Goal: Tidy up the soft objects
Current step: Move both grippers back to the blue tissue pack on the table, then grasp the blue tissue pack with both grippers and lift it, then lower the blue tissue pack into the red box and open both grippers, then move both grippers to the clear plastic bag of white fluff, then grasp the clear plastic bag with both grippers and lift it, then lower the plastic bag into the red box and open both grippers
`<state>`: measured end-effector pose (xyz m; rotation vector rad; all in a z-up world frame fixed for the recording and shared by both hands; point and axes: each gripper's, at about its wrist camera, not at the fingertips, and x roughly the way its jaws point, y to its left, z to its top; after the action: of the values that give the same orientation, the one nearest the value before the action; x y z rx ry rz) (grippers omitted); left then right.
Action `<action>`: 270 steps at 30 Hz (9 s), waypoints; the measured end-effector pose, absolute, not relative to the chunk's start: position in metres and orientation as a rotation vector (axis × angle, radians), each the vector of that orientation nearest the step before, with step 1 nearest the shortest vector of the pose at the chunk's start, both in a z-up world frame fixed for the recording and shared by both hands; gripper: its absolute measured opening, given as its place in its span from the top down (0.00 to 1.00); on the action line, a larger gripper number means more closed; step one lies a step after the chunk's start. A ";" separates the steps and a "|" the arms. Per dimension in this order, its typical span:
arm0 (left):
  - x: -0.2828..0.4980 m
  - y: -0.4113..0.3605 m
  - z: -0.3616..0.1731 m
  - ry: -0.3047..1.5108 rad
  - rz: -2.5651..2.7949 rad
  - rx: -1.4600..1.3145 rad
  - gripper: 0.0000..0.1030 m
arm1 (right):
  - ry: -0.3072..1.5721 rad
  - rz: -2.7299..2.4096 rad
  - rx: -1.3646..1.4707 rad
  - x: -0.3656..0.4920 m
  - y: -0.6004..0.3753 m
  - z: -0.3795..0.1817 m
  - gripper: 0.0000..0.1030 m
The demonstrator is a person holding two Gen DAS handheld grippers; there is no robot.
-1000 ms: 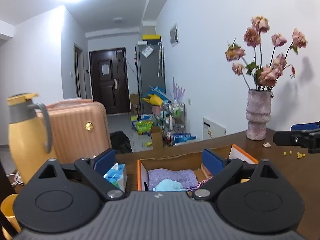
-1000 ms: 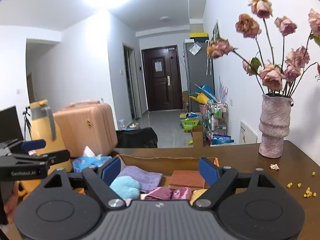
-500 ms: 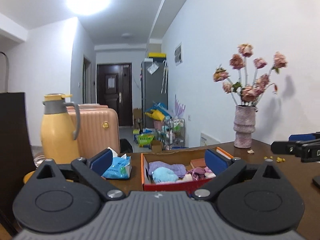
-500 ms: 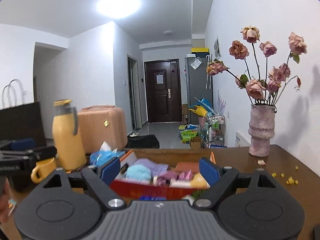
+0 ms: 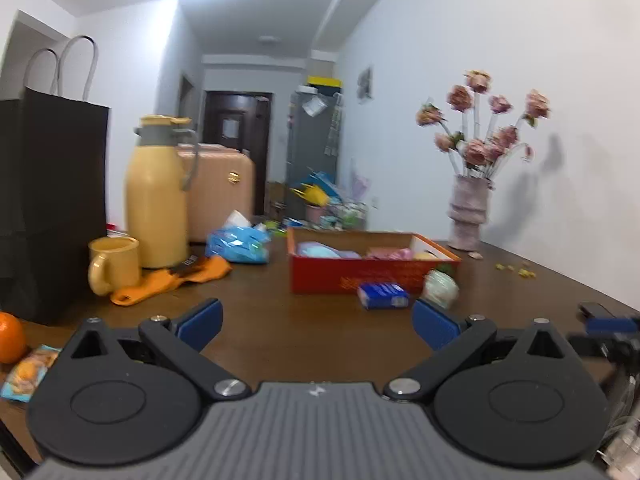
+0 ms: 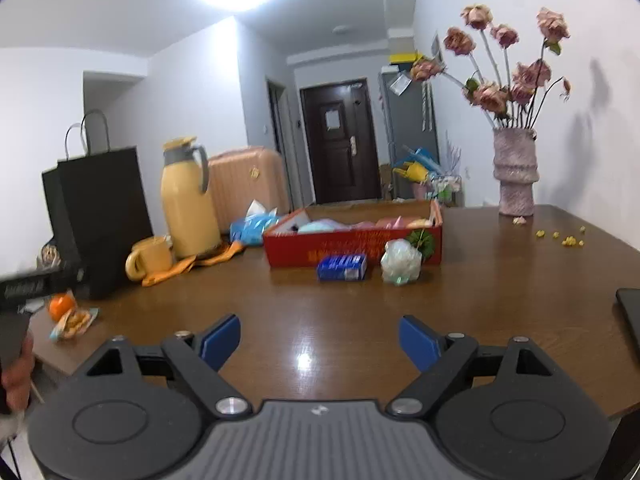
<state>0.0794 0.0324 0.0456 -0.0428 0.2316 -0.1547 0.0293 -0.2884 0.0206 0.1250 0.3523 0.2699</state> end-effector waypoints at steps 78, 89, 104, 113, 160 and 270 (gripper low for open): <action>0.199 -0.034 0.043 0.518 -0.485 -0.325 0.78 | 0.365 0.316 0.288 0.134 -0.274 0.034 0.90; 0.436 -0.047 0.090 0.569 -0.474 -0.415 0.78 | 0.390 0.310 0.269 0.367 -0.291 0.101 0.90; 0.661 -0.071 -0.023 0.952 -0.362 -0.301 0.77 | 0.916 0.217 0.268 0.646 -0.276 -0.009 0.89; 0.654 -0.069 -0.009 0.943 -0.369 -0.282 0.63 | 0.898 0.205 0.201 0.632 -0.263 0.007 0.86; 0.103 0.011 0.041 0.179 -0.114 -0.031 0.00 | 0.225 0.201 0.057 0.087 -0.292 0.050 0.02; 0.285 -0.006 0.021 0.583 -0.587 -0.393 0.94 | 0.538 0.488 0.614 0.242 -0.294 0.009 0.94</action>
<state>0.2854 -0.0062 0.0208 -0.3932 0.5830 -0.5866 0.2422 -0.2937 0.0090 0.6138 0.5377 0.4882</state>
